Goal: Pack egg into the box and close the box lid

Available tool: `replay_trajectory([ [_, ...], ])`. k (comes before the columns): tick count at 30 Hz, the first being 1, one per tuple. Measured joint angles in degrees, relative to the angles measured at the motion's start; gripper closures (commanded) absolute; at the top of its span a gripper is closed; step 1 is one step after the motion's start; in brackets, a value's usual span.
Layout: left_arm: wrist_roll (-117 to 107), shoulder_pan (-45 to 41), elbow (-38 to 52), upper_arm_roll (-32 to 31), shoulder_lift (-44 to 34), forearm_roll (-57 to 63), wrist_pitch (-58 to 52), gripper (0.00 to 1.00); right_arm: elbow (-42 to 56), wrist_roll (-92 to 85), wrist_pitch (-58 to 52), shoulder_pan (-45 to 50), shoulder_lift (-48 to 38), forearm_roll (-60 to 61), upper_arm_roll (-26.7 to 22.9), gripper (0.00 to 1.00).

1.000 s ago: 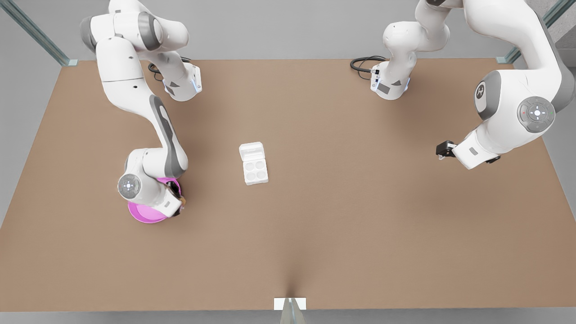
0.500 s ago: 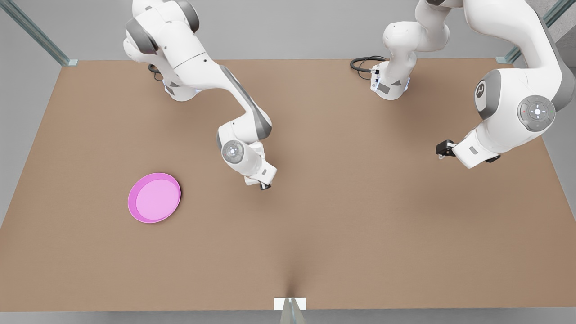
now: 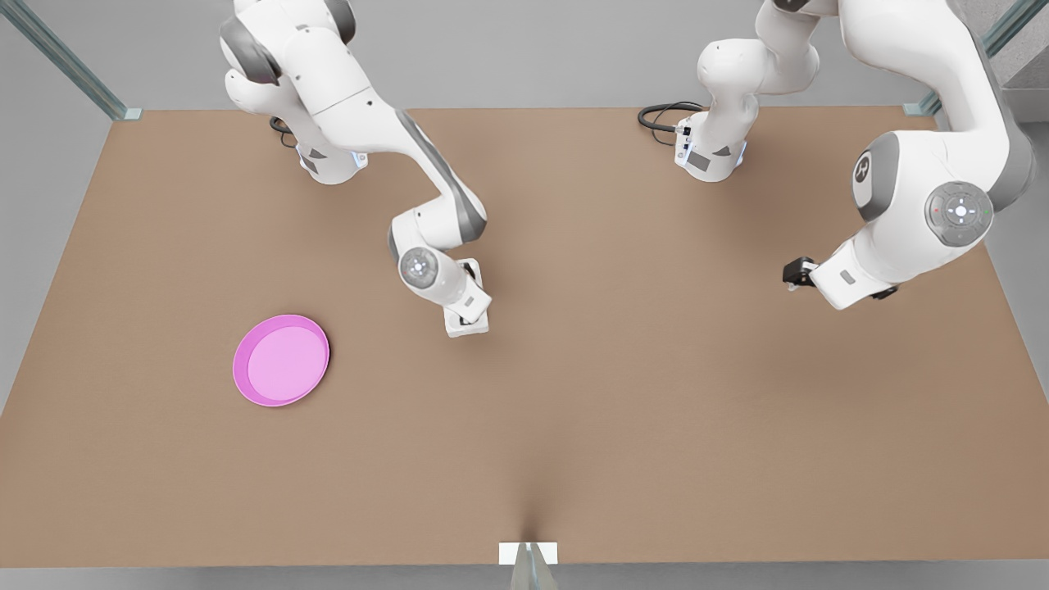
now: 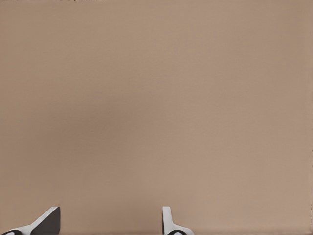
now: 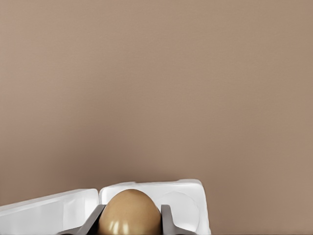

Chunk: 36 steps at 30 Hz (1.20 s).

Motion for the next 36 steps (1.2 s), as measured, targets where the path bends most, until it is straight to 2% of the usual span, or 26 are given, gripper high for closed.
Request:
replay_trajectory([
  [3,-0.09,-2.15,-0.05,-0.05,-0.14,-0.04,-0.15,0.0,1.26,0.71,0.2,0.0,1.5,0.15,0.01,0.43],
  [11,-0.26,-1.4,-0.06,0.02,0.03,-0.07,-0.52,0.0,0.97,1.9,0.65,-0.5,2.25,0.09,-0.09,0.41],
  [12,-0.28,-1.44,-0.07,0.03,0.07,-0.07,-0.56,0.01,0.87,2.03,0.67,-0.56,2.23,0.03,-0.12,0.41],
  [13,-0.29,-1.47,-0.07,0.05,0.12,-0.07,-0.64,0.11,0.81,2.17,0.69,-0.67,2.19,-0.03,-0.17,0.4],
  [14,-0.3,-1.48,-0.07,0.05,0.13,-0.08,-0.73,0.07,0.77,2.31,0.71,-0.79,2.18,-0.1,-0.27,0.4],
  [15,-0.31,-1.48,-0.06,0.06,0.08,-0.08,-0.79,0.0,0.78,2.46,0.75,-0.87,2.17,-0.17,-0.38,0.39],
  [16,-0.32,-1.49,-0.06,0.1,0.05,-0.08,-0.84,0.0,0.76,2.65,0.82,-0.92,2.19,-0.28,-0.43,0.0],
  [22,-0.34,-1.45,-0.06,0.37,0.08,-0.08,-1.01,0.0,0.14,4.71,1.77,-0.95,1.98,-1.52,-0.46,0.0],
  [26,-0.35,-1.45,-0.06,0.41,0.21,-0.08,-1.01,0.0,-1.54,5.83,0.67,-2.49,-3.74,-1.72,-0.53,0.0],
  [27,-0.36,-1.45,-0.04,0.41,0.3,-0.08,-1.0,0.54,-2.42,6.08,-0.36,-3.05,-6.57,-1.73,-1.17,0.0],
  [28,-0.37,-1.31,0.01,0.19,0.52,-0.08,-1.0,0.79,-2.78,6.32,-1.65,-3.64,-8.58,-1.73,-2.55,0.0],
  [30,-0.41,-3.46,0.35,-0.68,2.65,-0.47,-0.84,0.79,-2.49,6.8,-3.79,-4.18,-10.02,-1.73,-6.28,0.0],
  [36,-2.68,-26.46,1.33,-1.26,8.31,-2.55,-0.82,0.79,2.4,11.36,-8.17,-4.4,-10.04,-3.8,-22.07,0.0],
])
